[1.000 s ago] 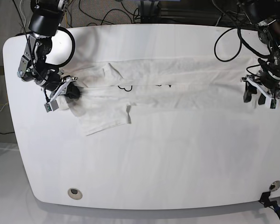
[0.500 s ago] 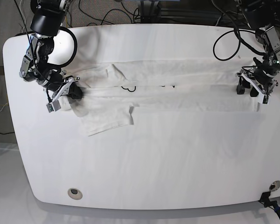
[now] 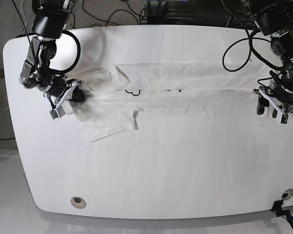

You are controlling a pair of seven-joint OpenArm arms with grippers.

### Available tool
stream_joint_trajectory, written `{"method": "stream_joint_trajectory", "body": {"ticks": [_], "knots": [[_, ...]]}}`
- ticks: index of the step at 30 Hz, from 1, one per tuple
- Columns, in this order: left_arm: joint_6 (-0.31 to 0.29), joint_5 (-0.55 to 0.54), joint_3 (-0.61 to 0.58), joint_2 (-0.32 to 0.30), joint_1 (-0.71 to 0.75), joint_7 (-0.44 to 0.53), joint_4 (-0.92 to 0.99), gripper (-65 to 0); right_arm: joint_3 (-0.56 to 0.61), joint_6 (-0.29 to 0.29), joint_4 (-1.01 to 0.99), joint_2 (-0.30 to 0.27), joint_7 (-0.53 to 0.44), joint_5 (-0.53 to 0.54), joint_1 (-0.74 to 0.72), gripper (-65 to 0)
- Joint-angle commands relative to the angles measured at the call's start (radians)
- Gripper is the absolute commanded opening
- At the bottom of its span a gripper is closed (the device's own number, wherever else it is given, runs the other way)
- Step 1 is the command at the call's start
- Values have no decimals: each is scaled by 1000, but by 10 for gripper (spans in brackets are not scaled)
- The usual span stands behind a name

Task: Fold the T-shirt properly
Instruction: 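Regrasp the strip's end with the left gripper, holding it taut, then lower the right gripper onto the strip's other end and pinch it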

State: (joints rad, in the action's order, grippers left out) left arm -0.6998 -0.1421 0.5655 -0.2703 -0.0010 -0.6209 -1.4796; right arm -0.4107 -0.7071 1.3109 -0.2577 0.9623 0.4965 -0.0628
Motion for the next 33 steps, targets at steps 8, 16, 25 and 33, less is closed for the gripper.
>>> {"method": "stream_joint_trajectory", "body": {"ticks": [8, 16, 25, 33], "knots": [[2, -96, -5, -20, -4, -70, -192, -305, -3, 9, 275, 10, 122, -43, -25, -650], [2, -98, -62, -20, 43, -70, -227, -305, 0, 9, 273, 31, 152, -52, -118, -650], [2, -101, -58, -19, 85, -67, -227, -305, -1, 9, -26, 14, 82, -52, -299, -370], [2, -101, -57, -19, 85, -67, -227, -305, 86, 9, -330, -22, -130, -54, -369, -277]]}}
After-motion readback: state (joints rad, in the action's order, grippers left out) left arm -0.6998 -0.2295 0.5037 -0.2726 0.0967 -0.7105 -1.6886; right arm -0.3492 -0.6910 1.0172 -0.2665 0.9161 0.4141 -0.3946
